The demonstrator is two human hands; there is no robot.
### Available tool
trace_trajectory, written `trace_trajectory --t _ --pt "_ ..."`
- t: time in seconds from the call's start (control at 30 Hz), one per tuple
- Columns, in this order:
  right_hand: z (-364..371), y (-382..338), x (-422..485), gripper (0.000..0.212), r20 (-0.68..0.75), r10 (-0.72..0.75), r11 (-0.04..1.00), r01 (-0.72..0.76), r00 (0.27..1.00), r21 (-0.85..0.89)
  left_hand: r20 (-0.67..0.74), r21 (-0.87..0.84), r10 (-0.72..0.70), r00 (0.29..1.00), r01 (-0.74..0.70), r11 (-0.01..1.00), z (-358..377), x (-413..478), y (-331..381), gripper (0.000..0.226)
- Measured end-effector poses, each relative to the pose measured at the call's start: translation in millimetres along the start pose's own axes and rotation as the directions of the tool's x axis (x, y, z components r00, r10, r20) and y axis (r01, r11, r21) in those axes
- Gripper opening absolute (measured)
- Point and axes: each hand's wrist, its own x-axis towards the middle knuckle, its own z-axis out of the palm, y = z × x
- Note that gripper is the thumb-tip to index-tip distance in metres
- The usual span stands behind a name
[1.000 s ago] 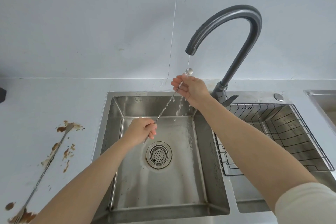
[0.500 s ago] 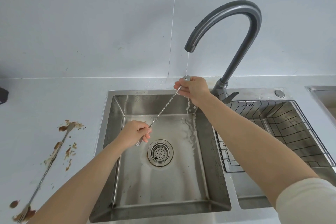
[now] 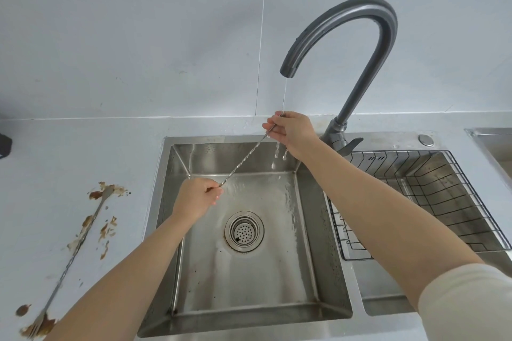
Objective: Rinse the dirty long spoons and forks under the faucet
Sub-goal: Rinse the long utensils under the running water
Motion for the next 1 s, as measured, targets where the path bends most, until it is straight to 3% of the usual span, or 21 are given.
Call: trace_trajectory --t 0.17,0.47,0.63,0.77,0.83,1.0 --pt "4.8 -1.4 1.1 0.014 -0.017 -0.003 0.999 0.004 1.000 0.032 -0.103 0.035 0.006 0.995 -0.002 0.999 -0.6 2.6 2.6 0.017" --pt "8.7 -0.4 -0.1 0.039 -0.101 -0.034 0.997 0.027 0.994 -0.072 -0.097 0.010 0.031 0.995 -0.030 1.000 3.7 4.7 7.1 0.020" --pt "9.5 -0.3 -2.1 0.016 -0.039 -0.091 0.993 0.087 0.995 -0.086 -0.095 0.033 0.042 0.995 -0.039 0.999 4.9 4.3 6.4 0.022" --pt "8.3 0.5 -4.5 0.017 -0.072 -0.083 0.995 0.078 0.994 -0.068 -0.088 0.043 0.059 0.994 -0.055 0.998 5.3 2.1 7.0 0.023" --pt "8.7 0.9 -5.4 0.004 -0.079 -0.085 0.994 0.079 0.993 -0.070 -0.080 0.049 0.067 0.995 -0.063 0.997 5.3 1.3 7.6 0.022" --pt "10.6 1.3 -4.1 0.037 -0.143 -0.075 0.996 0.067 0.987 -0.056 -0.055 0.041 0.063 0.996 -0.061 0.997 6.4 2.0 10.3 0.025"
